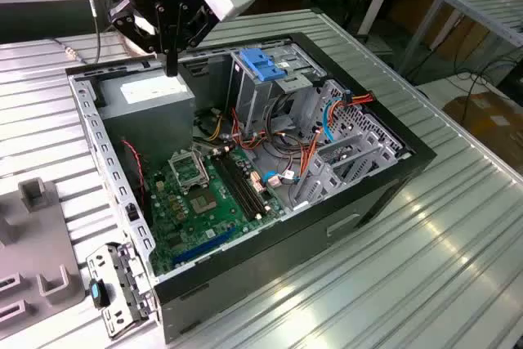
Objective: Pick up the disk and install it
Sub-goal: 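Reach for the disk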
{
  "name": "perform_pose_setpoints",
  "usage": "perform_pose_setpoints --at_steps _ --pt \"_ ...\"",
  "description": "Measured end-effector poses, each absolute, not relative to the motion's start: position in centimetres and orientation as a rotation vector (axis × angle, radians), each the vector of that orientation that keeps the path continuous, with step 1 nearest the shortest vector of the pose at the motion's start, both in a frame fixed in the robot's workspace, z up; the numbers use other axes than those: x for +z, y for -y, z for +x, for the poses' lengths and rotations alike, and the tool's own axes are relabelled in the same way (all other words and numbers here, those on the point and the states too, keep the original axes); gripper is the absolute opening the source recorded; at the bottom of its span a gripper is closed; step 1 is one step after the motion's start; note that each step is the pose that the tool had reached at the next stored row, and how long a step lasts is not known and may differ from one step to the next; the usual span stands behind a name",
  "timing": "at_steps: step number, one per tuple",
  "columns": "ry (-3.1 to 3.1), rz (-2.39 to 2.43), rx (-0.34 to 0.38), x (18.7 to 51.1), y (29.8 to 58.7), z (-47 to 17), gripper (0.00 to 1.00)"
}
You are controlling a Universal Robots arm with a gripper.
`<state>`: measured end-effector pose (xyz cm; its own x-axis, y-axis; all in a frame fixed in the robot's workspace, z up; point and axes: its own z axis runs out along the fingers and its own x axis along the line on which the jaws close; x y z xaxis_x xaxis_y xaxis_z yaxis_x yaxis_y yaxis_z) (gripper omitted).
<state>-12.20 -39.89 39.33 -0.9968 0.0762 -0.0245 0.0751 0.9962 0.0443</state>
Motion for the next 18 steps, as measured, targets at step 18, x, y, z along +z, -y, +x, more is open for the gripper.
perform_pose_setpoints --at_steps 18 --pt "-3.115 0.118 0.067 39.26 39.89 -12.62 0.11"
